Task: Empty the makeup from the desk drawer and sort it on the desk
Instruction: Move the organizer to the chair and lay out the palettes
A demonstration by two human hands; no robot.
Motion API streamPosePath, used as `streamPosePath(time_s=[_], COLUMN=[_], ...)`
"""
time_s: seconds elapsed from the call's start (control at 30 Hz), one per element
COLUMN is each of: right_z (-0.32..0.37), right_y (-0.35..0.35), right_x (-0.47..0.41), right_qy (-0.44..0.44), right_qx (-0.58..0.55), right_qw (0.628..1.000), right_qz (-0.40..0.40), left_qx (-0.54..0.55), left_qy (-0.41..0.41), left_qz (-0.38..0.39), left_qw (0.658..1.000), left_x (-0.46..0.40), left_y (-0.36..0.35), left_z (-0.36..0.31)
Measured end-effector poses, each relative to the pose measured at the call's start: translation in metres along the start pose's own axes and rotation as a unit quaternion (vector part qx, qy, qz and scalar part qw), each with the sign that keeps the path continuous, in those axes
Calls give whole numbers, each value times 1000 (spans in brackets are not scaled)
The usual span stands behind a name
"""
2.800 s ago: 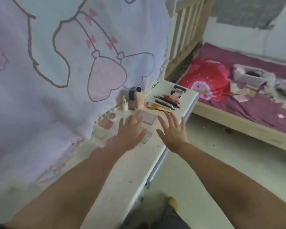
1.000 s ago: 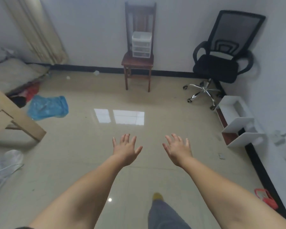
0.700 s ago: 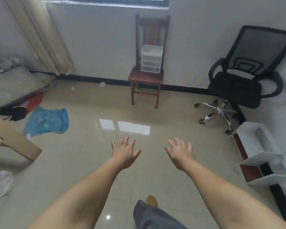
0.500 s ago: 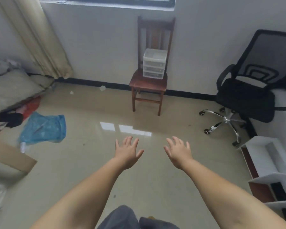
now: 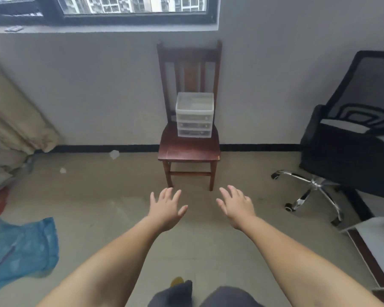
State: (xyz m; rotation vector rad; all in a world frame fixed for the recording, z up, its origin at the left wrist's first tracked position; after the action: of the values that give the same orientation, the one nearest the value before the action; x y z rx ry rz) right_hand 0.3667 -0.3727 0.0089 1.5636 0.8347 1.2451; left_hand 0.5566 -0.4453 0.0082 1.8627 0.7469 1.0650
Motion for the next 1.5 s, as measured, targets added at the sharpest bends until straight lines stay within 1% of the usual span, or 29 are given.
streamPosePath(time_s=[0.1,0.27,0.4,0.5,0.57,0.63,0.7,0.73,0.8,0.9,0.97,1.03,1.07,1.1,1.17,1.2,1.37,1.43,1.5], right_z=[1,-37,-63,-65,-62,-58,-51,-46,-35,-10,8,23,26,29,34,36,37,37,35], right_y=[21,27,36,43,42,29,12,5,-8,-25,-39,-51,-54,-58,-63,-64,-63,-64,-65], right_x=[-58,-170,-273,-346,-394,-442,-490,-510,-544,-587,-609,-628,-636,-643,-648,-648,-653,-655,-650], right_qy=[-6,-40,-44,-30,-36,-78,-131,-159,-221,-286,-333,-373,-386,-398,-410,-415,-420,-420,-423], right_qx=[-19,-40,-51,-74,-127,-221,-319,-370,-486,-643,-730,-798,-818,-831,-840,-841,-850,-853,-851], right_qw=[1000,998,996,993,985,962,924,898,823,681,564,444,400,367,335,329,308,299,299], right_qz=[4,39,64,92,113,138,164,179,193,203,194,165,148,133,115,109,78,80,84], left_qx=[2,27,45,52,67,83,87,82,54,15,-7,-27,-37,-49,-63,-66,-75,-80,-80], left_qy=[-20,-66,-39,-33,-32,-31,-46,-60,-90,-99,-115,-158,-178,-194,-210,-216,-216,-217,-218], left_qz=[10,14,17,10,4,4,3,1,-11,-11,11,-15,-39,-57,-67,-68,-63,-65,-66], left_qw=[1000,997,998,998,997,996,995,995,994,995,993,987,983,978,973,972,971,971,970], left_x=[-67,-189,-289,-359,-404,-446,-489,-508,-544,-586,-600,-605,-605,-606,-606,-606,-607,-607,-607], left_y=[25,54,80,103,116,124,130,131,135,129,116,111,112,112,111,111,114,115,114], left_z=[-4,-19,-11,-4,2,8,12,14,17,32,42,47,47,48,49,50,48,48,48])
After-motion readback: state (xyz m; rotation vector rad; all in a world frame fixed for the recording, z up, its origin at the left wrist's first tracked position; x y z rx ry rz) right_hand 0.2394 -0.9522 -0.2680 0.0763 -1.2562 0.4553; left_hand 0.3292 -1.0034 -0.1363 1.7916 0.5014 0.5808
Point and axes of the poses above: each hand's wrist, its own x-axis away from the middle knuckle, its own y-axis out of the back of the hand, z = x × y, the point moved 9 cm from there along -x, towards the middle knuckle, and after that the axes turned 14 degrees about x, right-handed, at the moved point
